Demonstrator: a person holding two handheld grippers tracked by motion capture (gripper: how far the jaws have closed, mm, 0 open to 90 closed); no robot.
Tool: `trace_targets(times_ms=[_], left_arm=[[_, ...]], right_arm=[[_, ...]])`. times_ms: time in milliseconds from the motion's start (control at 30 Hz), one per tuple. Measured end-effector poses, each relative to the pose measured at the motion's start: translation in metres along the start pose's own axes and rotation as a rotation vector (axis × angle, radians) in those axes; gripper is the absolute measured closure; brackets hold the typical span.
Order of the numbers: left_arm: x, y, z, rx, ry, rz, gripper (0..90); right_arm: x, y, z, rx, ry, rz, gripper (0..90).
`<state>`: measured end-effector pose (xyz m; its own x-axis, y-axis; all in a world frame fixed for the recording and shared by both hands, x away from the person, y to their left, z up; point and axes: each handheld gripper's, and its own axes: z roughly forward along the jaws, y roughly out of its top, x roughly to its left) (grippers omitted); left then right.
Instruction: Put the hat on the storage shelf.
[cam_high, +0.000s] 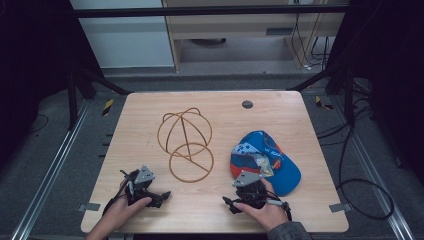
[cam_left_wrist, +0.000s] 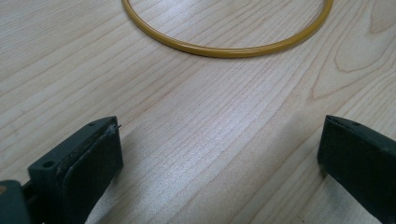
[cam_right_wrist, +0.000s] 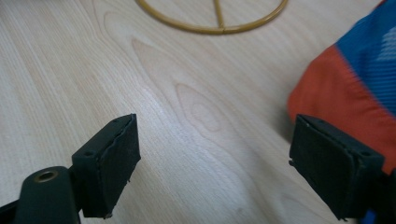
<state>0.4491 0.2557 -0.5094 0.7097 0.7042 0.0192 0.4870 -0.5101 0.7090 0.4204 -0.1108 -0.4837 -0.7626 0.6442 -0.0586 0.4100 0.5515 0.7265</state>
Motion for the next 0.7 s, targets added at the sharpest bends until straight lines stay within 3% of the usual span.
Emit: trace_targets(times_ms=[400, 633, 667, 700], left_arm=[[0.000, 0.000, 0.000, 0.000, 0.002, -0.001, 0.0], [0.000, 0.000, 0.000, 0.001, 0.003, -0.001, 0.0], [0.000, 0.000, 0.000, 0.001, 0.002, -0.001, 0.0], [0.000, 0.000, 0.000, 0.001, 0.002, -0.002, 0.0]], right_arm=[[-0.027, 0.011, -0.051, 0.018, -0.079, -0.033, 19.9], [-0.063, 0.009, -0.082, 0.079, -0.125, 0.015, 23.4], [-0.063, 0.009, -0.082, 0.079, -0.125, 0.015, 23.4], [-0.075, 0.009, -0.088, 0.096, -0.136, 0.024, 24.6]])
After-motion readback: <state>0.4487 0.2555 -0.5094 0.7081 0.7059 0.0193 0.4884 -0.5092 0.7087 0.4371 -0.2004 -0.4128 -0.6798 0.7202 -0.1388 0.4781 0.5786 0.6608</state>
